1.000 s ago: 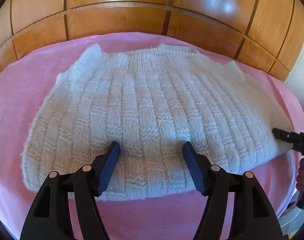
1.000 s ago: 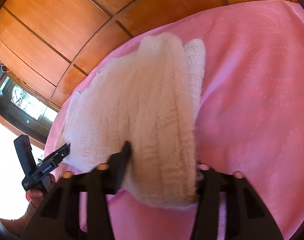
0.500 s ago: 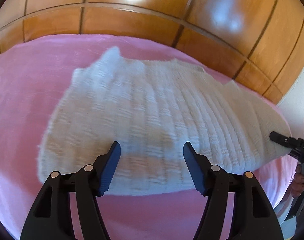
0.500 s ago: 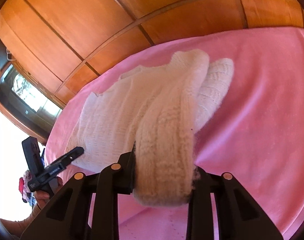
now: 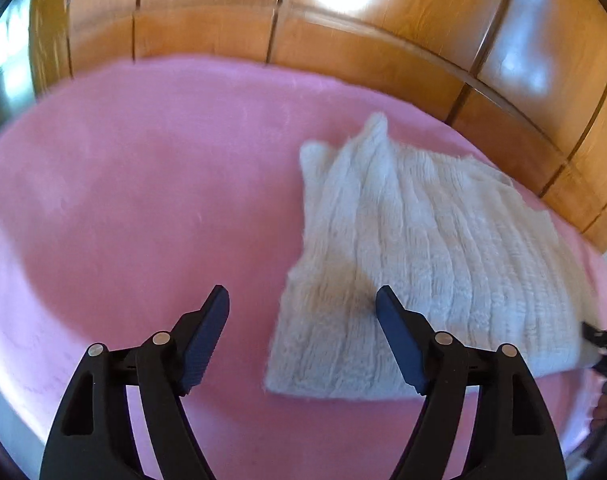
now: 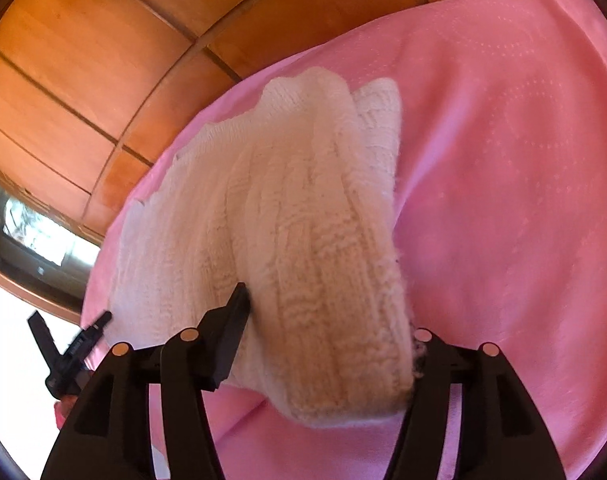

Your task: Fold small clothes

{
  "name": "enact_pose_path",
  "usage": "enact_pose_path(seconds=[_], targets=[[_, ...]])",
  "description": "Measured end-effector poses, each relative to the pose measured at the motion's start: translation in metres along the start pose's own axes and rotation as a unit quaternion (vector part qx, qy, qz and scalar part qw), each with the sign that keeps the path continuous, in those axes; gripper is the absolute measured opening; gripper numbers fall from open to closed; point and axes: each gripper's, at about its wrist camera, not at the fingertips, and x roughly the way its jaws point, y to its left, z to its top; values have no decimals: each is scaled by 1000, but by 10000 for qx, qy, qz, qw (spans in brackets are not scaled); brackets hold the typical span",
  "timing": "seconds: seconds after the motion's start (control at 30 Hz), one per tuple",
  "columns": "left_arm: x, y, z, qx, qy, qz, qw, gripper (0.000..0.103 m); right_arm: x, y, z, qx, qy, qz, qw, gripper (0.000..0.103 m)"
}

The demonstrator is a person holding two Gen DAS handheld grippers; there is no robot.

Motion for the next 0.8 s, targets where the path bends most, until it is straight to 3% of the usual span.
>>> enact_pose_path(seconds=[0.03,0.07,0.13,0.2,0.27,0.33,0.43,0.53,0.57,0.67,0.8], targets=[[4,5,-2,-96,143,-229,9996,62,0,1,0,-41,-14,-51,10000,47],[7,7,-4,-141,227,-383,9989,46,-2,1,0,-102,7,-78,9999,30],[6,7,-7,-160,237,-391,9988,44,-6,7,0,-198,-44,-135,9997,27],[3,1,-4,-150,144,-156,9997,45,-12,11,2,-195,-122,-63,9997,25],[-7,-7,-1,-66,-171,278,9994,51,-15,19,4,-157,-158,104,9997,25],[-23,-14,2,-13,-558,359,9978,51,-23,24,7,-156,-222,286,9992,24],[-37,-15,7,-102,-662,-205,9975,51,-33,48,13,-306,-344,520,9976,24],[-27,-15,9,-148,-199,-1184,9927,51,-36,84,21,-571,-413,777,9945,24],[-20,-15,9,-171,-31,-1345,9908,51,-36,97,24,-677,-429,853,9931,24],[-9,-10,0,-354,233,-1479,9881,51,-28,147,33,-1111,-424,1123,9865,24],[-17,13,1,-851,168,-1897,9780,51,5,220,33,-1714,-219,1446,9743,24]])
